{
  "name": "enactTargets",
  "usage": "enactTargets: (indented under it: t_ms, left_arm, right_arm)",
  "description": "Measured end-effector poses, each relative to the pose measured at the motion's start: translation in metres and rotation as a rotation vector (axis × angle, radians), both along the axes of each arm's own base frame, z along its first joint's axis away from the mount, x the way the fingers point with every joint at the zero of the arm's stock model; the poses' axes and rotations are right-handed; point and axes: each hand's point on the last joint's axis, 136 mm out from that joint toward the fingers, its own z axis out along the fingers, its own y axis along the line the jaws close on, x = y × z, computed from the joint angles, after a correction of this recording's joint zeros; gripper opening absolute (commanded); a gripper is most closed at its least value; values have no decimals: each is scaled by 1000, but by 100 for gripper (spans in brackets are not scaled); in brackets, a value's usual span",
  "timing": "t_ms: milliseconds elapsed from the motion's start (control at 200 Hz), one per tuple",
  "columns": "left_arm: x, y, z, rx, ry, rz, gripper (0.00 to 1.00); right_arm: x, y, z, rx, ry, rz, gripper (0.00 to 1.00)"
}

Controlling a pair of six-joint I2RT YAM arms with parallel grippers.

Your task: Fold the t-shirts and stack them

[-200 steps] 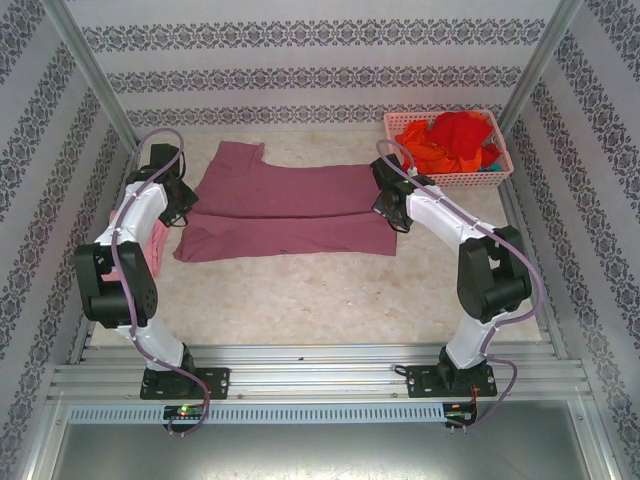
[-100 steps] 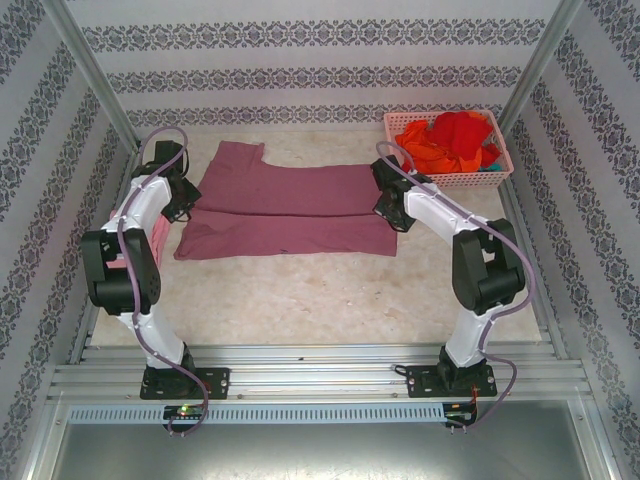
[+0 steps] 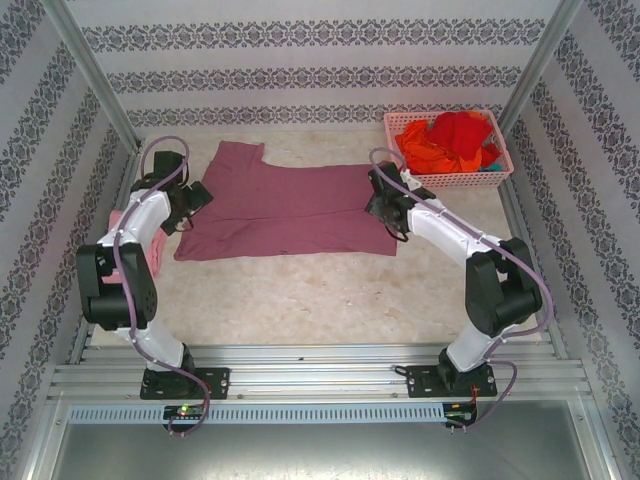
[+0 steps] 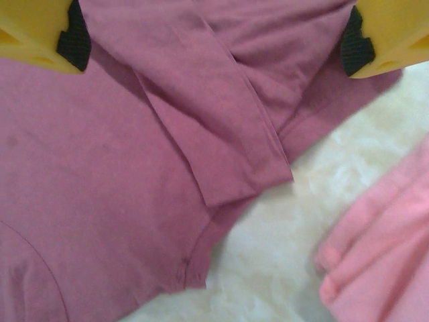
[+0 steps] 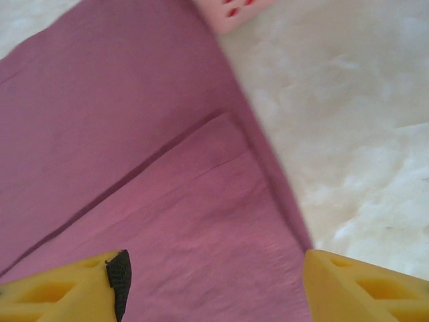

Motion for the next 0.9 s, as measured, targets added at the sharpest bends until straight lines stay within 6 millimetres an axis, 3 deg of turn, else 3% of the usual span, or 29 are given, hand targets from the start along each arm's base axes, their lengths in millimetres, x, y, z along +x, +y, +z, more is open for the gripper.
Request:
enactTargets:
  t_ms: [135,225,325,470,654,899]
  left_arm:
    - [-12,-17,-20,-85,2,-9,90]
    - [-20,-25,-37,-135,19,-5,89]
    - [-24,-28,-52,-156,42,2,89]
    - [-27,-23,-69,-138,78,17,88]
    - [-45,-10,-86,-124,125,55,88]
    - [-76,-16,-86,-140,130,40,88]
  right_arm:
    - [-10,36,-23,56,19,122,65]
    - [-17,45,-47,90,67,154,63]
    - [-26,41,-73,105,131,148,63]
    - [-37,23,-93,103,180,104,62]
    - [-37,11,-94,115,164,70,62]
    - [-52,3,-95,128,169,40,61]
